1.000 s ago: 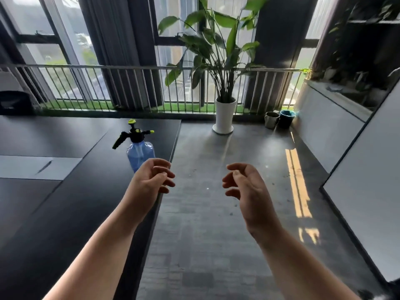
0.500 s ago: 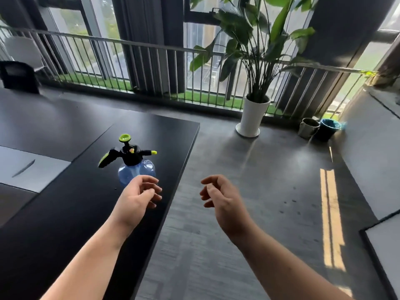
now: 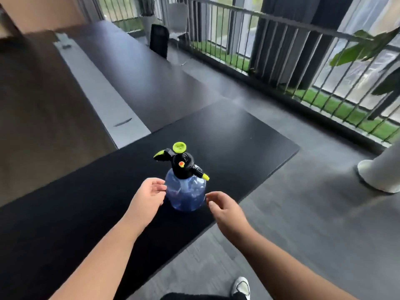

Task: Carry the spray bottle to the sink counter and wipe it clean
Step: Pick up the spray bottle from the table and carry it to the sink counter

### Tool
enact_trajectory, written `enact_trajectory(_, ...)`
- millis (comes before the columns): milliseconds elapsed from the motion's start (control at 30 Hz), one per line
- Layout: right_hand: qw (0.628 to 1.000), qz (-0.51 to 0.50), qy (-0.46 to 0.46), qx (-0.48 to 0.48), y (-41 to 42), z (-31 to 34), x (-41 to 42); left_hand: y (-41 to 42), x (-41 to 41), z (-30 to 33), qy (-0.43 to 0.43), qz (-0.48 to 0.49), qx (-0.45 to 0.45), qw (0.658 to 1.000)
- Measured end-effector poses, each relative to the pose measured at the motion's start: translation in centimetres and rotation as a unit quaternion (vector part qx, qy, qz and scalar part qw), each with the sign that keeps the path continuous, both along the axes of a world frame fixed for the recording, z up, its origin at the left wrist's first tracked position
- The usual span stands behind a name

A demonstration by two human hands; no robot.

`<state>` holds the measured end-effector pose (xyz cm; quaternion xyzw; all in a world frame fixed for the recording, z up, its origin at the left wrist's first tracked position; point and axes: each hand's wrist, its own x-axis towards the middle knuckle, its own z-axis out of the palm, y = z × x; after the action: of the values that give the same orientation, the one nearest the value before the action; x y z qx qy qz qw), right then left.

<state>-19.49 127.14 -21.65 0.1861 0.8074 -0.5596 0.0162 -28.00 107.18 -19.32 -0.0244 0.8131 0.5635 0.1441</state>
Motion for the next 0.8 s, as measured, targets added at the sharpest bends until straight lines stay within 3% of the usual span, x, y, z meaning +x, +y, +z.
enact_trajectory(133, 0.995, 0.057, -0.021, 0.075, 3.2, -2.8, -3.5, 2.1, -0.1, -1.2, 0.004, 0.044, -0.055, 0.997)
enact_trajectory(233, 0.990, 0.081, -0.006, 0.112, 4.9, -4.2, -6.3, 2.7, -0.5, -2.2, 0.020, 0.026, -0.076, 0.997)
enact_trajectory(400, 0.987, 0.115, 0.016, 0.108, 6.3, -5.4, -11.6, 3.1, -3.2, -4.3, 0.010, 0.004, -0.118, 0.993)
enact_trajectory(633, 0.964, 0.234, 0.035, 0.122, 4.7, -5.7, -15.2, 3.9, -7.7, -5.0, 0.006, -0.058, -0.106, 0.993)
enact_trajectory(800, 0.955, 0.250, 0.074, 0.141, 3.8, -5.1, -16.3, 3.6, -9.3, -5.1, -0.009, -0.077, -0.084, 0.993)
